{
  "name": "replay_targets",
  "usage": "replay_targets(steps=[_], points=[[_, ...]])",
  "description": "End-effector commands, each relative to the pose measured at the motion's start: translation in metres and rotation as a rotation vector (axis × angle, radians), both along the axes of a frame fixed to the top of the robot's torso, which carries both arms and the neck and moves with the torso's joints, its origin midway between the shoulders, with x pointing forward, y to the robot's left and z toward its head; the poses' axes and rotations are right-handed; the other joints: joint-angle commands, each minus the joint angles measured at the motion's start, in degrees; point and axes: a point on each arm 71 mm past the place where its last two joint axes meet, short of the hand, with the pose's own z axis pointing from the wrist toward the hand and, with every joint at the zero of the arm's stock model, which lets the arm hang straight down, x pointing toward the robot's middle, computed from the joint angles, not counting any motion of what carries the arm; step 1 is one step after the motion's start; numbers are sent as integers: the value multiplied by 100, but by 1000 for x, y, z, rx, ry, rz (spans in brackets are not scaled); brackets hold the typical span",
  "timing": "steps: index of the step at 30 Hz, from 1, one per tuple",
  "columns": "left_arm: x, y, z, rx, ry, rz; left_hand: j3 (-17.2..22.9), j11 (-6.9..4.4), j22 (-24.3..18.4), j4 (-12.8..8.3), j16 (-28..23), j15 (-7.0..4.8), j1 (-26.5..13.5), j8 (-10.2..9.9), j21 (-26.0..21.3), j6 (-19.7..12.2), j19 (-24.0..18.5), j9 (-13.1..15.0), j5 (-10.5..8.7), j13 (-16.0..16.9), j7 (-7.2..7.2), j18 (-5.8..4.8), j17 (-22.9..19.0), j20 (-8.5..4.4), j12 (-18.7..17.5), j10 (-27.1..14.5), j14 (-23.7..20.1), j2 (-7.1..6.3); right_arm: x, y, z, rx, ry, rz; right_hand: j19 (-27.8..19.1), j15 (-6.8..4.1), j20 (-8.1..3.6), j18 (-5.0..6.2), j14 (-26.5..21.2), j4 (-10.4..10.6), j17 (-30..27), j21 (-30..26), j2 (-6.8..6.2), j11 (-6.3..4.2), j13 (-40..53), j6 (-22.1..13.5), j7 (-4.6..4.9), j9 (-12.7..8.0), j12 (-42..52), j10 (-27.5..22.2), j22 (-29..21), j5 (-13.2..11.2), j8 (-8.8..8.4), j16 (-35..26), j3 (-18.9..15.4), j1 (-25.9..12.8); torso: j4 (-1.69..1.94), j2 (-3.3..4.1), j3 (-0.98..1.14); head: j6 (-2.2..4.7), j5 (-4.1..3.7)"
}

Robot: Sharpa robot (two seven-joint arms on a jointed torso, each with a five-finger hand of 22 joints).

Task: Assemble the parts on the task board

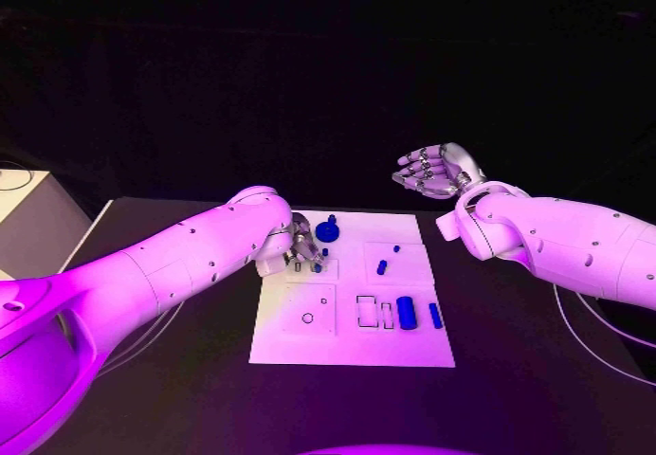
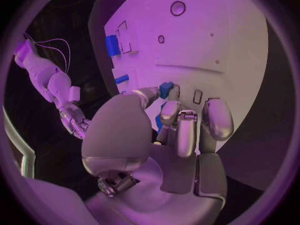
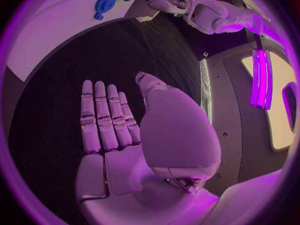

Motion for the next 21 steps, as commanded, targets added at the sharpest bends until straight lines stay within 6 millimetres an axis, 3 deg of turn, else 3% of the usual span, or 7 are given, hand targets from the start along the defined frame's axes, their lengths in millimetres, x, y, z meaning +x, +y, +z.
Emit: replay_targets(steps=[1, 5, 13, 16, 20, 21], points=[[-2, -1, -2, -8, 15, -17, 421, -26, 12, -236, 21, -34, 105, 75, 26, -33, -6, 190, 34, -7, -7, -43, 1206, -25, -29, -19, 502, 49, 0, 1, 0, -7, -5, 15, -43, -9, 7, 35, -49, 2, -7, -19, 64, 18, -8, 16, 124, -4, -18, 9, -8, 39, -18, -23, -39, 5, -2, 3, -3, 7, 5], [-3, -1, -2, -10, 17, -18, 831, -6, 21, -400, 19, -20, 51, 114, 36, -83, -12, 290, 47, -16, 14, -44, 1206, -11, -50, -30, 501, 6, 0, 1, 0, -7, -5, 14, -45, -8, 8, 35, -50, 2, -11, -19, 64, 19, -12, 17, 126, -4, -18, 10, -12, 37, -19, -26, -42, 4, 3, 8, -4, 9, 1], [-3, 0, -2, -12, 18, -17, 1150, 10, 32, -531, 20, -6, -50, 132, 47, -101, -17, 364, 53, -19, 34, -45, 1212, 3, -56, -34, 502, -18, 0, 0, 0, -8, -4, 13, -49, -7, 9, 36, -51, 4, -16, -18, 64, 20, -17, 19, 129, -4, -17, 12, -18, 36, -21, -30, -46, 1, 12, 8, -4, 7, 3], [-3, 0, -2, -14, 16, -15, 1383, -10, 48, -660, 29, -20, -148, 229, 62, -26, -14, 478, 77, -4, 9, -45, 1237, -1, -52, -11, 511, -62, 0, 0, 0, -8, -4, 13, -49, -7, 9, 36, -51, 4, -16, -18, 64, 20, -17, 19, 129, -4, -17, 12, -18, 36, -21, -30, -46, 1, 8, 10, -1, 5, 7], [-3, 1, -1, -23, 3, -6, 1667, -45, 87, -810, 43, -53, -315, 336, 91, 29, 8, 638, 234, 22, -26, -51, 1277, -26, -44, 42, 526, -153, 0, 0, 0, -8, -4, 12, -49, -7, 9, 36, -51, 4, -16, -18, 64, 20, -17, 19, 129, -4, -17, 12, -18, 36, -21, -30, -46, 1, 6, 7, 0, 1, 9], [-3, 1, -1, -26, -2, -3, 1750, -67, 107, -864, 46, -69, -394, 404, 105, 72, 22, 724, 386, 80, -49, -53, 1284, -40, -14, 93, 528, -204, 0, 0, 0, -8, -3, 12, -49, -7, 9, 36, -51, 4, -16, -18, 64, 20, -17, 19, 129, -4, -17, 12, -18, 36, -21, -30, -46, 1, 8, 5, 0, 3, 9]])
